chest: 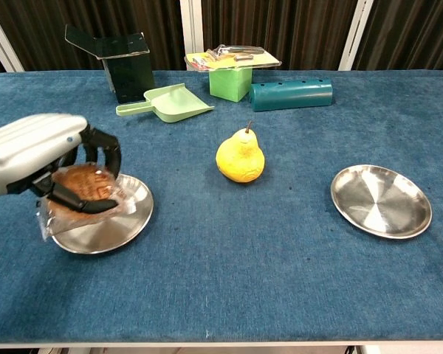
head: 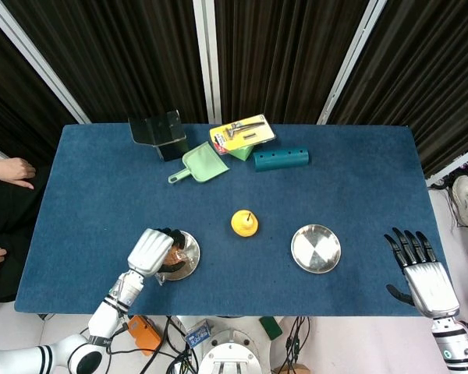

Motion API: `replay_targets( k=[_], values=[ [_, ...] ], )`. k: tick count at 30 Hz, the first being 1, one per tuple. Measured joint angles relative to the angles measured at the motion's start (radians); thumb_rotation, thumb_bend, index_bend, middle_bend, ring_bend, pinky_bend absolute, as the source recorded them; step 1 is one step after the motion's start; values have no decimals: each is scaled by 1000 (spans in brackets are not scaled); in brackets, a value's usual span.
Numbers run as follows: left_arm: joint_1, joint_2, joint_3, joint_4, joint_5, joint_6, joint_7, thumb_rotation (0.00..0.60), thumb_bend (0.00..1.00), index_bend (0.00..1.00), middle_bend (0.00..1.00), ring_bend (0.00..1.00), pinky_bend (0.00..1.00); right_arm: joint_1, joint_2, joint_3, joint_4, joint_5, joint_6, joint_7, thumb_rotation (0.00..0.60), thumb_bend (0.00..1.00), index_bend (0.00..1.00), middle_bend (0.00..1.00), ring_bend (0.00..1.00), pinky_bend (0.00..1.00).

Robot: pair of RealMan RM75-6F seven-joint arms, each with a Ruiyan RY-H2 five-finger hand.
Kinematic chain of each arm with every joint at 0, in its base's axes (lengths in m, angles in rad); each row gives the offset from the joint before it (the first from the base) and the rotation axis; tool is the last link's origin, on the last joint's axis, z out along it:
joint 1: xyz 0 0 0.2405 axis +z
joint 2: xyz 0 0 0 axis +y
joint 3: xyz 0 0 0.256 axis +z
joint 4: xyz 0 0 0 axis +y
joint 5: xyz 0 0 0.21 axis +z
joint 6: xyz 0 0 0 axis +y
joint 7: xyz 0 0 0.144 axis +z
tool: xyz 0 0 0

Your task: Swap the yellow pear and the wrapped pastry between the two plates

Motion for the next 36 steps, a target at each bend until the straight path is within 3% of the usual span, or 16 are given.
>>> replay_targets(
  k=[4,8,16,20,23,27,30,36],
  values=[
    [-45,-23,-24,-69,8,-26,-4,600,362,550,512,598,760,2,-1,7,-6,1,-15,-6,600,288,0,0,0,26],
    [-97,-104,-42,-86,4,-73,29,600,353,550,507,586,759,5,4,13,-12,3,-28,0,600,288,0,0,0,27],
    [-211,-346,-90,25,-68,-175,127,600,316,514,453,510,740,10,26,23,-16,14,-55,36,600,288,0,0,0,28],
    [-255,-423,-114,116,-103,-203,145,600,283,449,393,411,610,12,37,22,-17,10,-64,58,600,288,0,0,0,28],
    [-276,-457,-126,181,-111,-208,140,600,217,393,324,323,431,12,43,23,-17,7,-66,72,600,288,0,0,0,27],
    [-299,-473,-135,240,-103,-207,99,600,117,276,172,128,215,10,50,26,-15,8,-70,86,600,288,0,0,0,29],
    [-309,-464,-136,238,-82,-197,63,600,61,231,123,71,181,10,50,30,-15,12,-73,87,600,288,0,0,0,29],
    [-319,-430,-136,177,-43,-170,7,600,2,210,113,64,171,9,50,36,-20,20,-81,81,600,288,0,0,0,32]
  ],
)
